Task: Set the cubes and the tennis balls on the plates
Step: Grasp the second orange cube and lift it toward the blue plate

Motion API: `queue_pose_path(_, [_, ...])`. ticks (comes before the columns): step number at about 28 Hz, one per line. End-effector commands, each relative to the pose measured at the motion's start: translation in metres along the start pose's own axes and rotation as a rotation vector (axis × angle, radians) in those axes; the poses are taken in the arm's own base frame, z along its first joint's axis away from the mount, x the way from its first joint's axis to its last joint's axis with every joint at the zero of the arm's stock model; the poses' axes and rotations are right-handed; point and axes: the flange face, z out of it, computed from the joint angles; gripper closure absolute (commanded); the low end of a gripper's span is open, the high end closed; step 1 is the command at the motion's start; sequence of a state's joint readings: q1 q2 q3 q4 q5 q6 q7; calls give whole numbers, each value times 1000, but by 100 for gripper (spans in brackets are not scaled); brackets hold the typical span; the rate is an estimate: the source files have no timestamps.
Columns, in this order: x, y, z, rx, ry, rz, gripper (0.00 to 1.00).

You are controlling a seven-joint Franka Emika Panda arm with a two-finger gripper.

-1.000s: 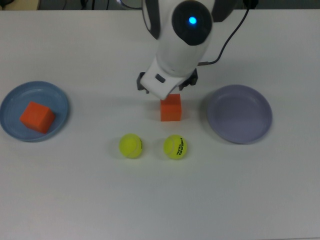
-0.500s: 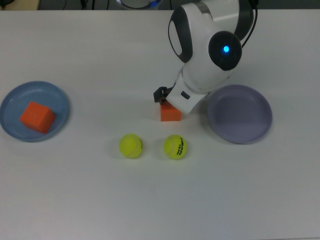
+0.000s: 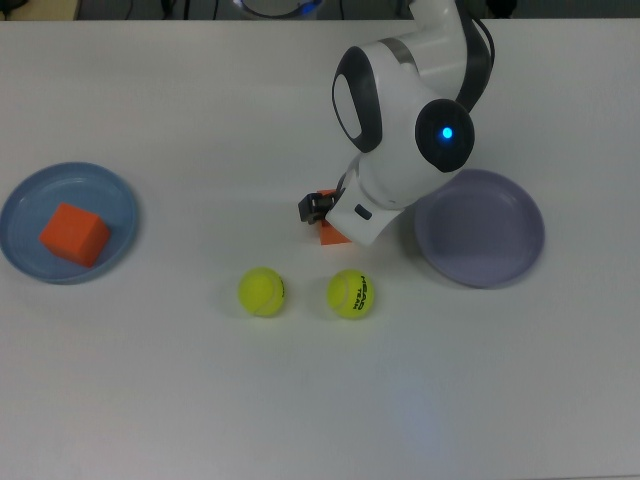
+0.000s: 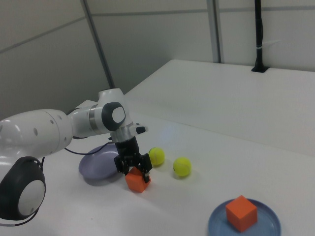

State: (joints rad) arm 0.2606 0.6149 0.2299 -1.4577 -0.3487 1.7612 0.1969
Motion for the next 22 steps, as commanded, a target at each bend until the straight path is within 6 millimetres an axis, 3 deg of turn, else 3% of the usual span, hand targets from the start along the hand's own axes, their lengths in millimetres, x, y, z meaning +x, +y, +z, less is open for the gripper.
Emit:
queue_pose_path(1, [0, 3, -10, -11, 54, 67, 100])
queue_pose_path(4, [0, 13, -28, -2, 85, 92, 100])
queue_pose_path(5, [-2, 26, -41, 0, 102, 113, 100])
queue_pose_path(8, [-10, 66, -54, 3, 117, 178, 100])
queue_pose_path(9, [-15, 91, -61, 11, 125, 222, 100])
queue_pose_path(11, [-21, 122, -63, 3, 125, 269, 100])
queue_pose_path(13, [-29, 153, -59, -15, 110, 308, 100])
queue_pose_path(14, [-35, 179, -51, -35, 84, 327, 100])
queue_pose_path(19, [-54, 245, -21, -77, 7, 357, 100])
queue_pose_path(22, [-62, 264, -6, -84, -27, 356, 100])
